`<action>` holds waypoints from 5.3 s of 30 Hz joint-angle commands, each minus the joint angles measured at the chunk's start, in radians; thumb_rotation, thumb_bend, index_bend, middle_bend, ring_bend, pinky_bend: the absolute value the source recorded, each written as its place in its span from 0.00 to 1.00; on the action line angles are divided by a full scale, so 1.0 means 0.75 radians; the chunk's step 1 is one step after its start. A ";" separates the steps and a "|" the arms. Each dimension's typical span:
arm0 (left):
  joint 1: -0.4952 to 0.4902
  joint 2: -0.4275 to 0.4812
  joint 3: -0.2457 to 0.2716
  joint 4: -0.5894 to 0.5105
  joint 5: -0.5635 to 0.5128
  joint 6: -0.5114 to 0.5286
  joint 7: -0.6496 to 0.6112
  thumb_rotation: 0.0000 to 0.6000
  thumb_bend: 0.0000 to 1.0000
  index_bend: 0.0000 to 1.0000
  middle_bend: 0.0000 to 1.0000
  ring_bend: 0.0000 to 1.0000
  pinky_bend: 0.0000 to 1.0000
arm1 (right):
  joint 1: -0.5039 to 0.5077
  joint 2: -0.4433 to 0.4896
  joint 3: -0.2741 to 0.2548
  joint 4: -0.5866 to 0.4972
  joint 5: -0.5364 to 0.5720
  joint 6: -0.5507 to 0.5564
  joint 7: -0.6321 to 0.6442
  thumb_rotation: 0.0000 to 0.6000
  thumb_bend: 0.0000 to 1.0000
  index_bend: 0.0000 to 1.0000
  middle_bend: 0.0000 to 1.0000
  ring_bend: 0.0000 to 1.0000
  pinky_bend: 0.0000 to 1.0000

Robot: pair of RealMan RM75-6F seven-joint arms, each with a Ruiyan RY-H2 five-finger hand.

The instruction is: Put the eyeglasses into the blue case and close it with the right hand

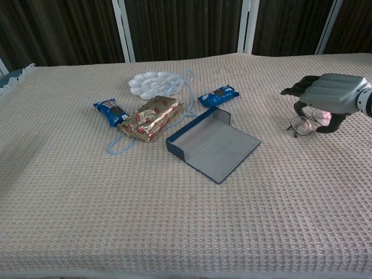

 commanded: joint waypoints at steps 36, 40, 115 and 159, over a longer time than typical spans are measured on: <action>-0.001 0.005 0.004 -0.004 0.005 -0.001 -0.005 1.00 0.38 0.00 0.00 0.00 0.13 | -0.018 0.142 -0.057 -0.291 -0.181 0.235 0.033 1.00 0.64 0.77 0.10 0.00 0.00; 0.007 0.014 0.006 -0.006 0.015 0.016 -0.025 1.00 0.39 0.00 0.00 0.00 0.13 | 0.000 0.174 -0.057 -0.442 -0.215 0.248 -0.025 1.00 0.64 0.77 0.10 0.00 0.00; 0.011 0.039 0.023 -0.016 0.045 0.013 -0.068 1.00 0.40 0.00 0.00 0.00 0.13 | 0.161 -0.256 0.121 -0.311 -0.085 0.290 -0.276 1.00 0.18 0.17 0.00 0.00 0.00; 0.022 0.069 0.021 -0.006 0.041 0.026 -0.143 1.00 0.40 0.00 0.00 0.00 0.13 | 0.266 -0.604 0.250 0.080 0.045 0.277 -0.287 1.00 0.18 0.20 0.00 0.00 0.00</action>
